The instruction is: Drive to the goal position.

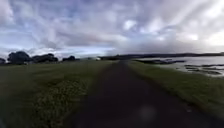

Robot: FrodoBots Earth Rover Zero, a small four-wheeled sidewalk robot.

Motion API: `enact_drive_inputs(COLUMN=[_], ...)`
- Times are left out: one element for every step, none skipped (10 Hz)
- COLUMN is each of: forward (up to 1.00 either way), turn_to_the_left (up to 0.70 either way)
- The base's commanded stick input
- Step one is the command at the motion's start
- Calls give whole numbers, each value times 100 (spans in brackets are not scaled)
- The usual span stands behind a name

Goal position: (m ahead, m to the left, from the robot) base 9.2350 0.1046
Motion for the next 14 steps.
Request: enact_drive_inputs(forward=[70,70,70,70,70,70,70,70,70,70,70,70,70,70], turn_to_the_left=[-35,-35,-35,-35,-35,-35,0,0,0,0,0,0,0,0])
